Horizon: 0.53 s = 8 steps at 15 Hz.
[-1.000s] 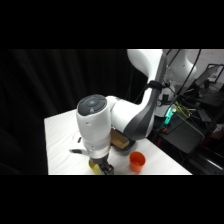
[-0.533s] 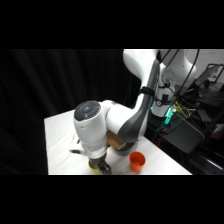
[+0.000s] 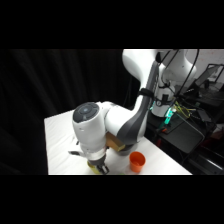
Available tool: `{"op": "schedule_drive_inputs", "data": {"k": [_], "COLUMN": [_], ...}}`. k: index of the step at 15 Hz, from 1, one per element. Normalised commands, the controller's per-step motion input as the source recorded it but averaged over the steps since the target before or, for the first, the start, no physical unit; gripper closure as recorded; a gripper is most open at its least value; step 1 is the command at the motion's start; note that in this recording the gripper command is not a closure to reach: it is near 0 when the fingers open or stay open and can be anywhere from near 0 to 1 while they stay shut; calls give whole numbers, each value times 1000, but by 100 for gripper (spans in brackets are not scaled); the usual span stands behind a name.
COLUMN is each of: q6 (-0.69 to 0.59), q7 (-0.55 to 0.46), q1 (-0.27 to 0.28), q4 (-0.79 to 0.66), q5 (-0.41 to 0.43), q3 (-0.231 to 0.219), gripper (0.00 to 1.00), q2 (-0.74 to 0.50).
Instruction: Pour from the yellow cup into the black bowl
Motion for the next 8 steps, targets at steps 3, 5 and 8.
{"op": "schedule_drive_inputs", "data": {"k": [3, 5, 8], "q6": [-115, -240, -347], "q7": [-8, 64, 15], "q1": [38, 48, -35], "q4": [3, -72, -157], "q5": [18, 27, 116], "q3": [-31, -51, 5], "gripper": [7, 7, 7], "q2": [-179, -354, -524]}}
